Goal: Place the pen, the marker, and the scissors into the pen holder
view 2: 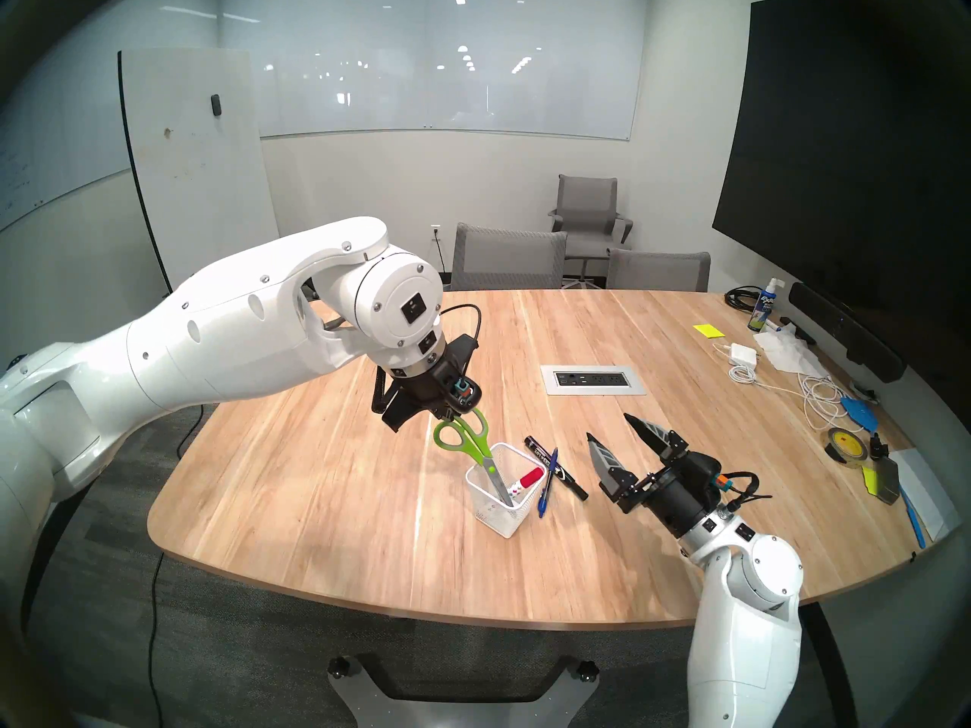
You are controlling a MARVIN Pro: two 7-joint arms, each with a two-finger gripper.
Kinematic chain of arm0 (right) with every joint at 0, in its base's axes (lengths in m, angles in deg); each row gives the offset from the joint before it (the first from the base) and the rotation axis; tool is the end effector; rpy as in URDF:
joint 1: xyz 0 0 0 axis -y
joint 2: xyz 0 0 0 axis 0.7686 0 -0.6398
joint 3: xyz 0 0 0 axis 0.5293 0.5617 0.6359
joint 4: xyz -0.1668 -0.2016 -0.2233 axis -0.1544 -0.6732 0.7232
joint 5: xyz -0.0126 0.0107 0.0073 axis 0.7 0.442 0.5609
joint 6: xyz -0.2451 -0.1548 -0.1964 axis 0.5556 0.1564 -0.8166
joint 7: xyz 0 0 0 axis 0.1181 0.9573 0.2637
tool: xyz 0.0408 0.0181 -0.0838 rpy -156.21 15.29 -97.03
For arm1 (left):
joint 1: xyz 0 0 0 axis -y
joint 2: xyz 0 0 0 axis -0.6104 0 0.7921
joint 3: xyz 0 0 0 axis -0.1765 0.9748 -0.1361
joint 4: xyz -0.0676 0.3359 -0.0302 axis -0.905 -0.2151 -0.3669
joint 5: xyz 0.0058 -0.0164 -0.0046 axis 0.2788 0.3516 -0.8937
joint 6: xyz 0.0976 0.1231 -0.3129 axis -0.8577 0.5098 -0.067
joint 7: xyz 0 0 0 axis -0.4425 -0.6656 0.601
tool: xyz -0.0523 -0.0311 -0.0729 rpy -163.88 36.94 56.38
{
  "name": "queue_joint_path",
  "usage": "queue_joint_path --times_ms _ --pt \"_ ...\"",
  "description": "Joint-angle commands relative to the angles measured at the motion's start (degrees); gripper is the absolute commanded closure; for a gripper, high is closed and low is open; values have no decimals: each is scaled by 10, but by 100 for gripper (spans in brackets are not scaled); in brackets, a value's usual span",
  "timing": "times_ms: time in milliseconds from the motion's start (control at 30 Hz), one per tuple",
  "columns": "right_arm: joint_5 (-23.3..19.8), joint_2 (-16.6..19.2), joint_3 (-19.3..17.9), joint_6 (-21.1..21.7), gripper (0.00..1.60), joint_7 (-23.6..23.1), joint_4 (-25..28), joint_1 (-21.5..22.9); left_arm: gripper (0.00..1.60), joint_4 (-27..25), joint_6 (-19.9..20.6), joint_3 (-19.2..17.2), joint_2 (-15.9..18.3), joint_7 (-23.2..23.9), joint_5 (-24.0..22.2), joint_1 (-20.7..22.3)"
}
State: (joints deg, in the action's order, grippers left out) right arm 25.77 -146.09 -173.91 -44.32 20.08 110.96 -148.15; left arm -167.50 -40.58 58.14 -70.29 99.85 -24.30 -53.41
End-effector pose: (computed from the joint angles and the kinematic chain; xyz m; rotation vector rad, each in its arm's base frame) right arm 0.3527 -0.1294 -0.3362 -1.7094 -0.4887 -2.0446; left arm 0.4779 -0.1592 -0.1025 -1.1267 2.6021 -0.5144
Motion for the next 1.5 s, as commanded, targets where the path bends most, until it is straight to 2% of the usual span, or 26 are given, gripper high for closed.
queue_joint_path --times_ms 0,267,533,733,867,1300,1333,1367,1400,1467 --pt "-2 -1 1 1 0 0 10 5 160 -4 -6 1 -18 -3 7 10" --pt "-2 -2 1 1 0 0 10 5 160 10 -10 7 -34 -8 14 2" --pt "-1 -2 0 1 0 -1 10 6 160 30 -36 18 -43 -20 29 6" --pt "-1 -3 0 1 0 -1 11 6 160 31 -32 19 -44 -26 28 -2" --pt "-1 -3 0 1 0 -2 10 6 160 25 -45 27 -45 -28 36 0" --pt "0 -4 -1 1 0 -3 10 7 160 15 -31 30 -60 -27 34 -8" --pt "0 -4 -1 1 0 -3 10 7 154 14 -32 31 -61 -27 37 -6" --pt "0 -4 -1 1 0 -3 10 7 106 14 -34 31 -62 -24 35 -5" --pt "0 -4 -1 1 0 -3 10 7 0 13 -28 26 -62 -25 29 -9" --pt "1 -4 -2 1 0 -3 10 7 0 8 -20 23 -60 -29 30 -11"
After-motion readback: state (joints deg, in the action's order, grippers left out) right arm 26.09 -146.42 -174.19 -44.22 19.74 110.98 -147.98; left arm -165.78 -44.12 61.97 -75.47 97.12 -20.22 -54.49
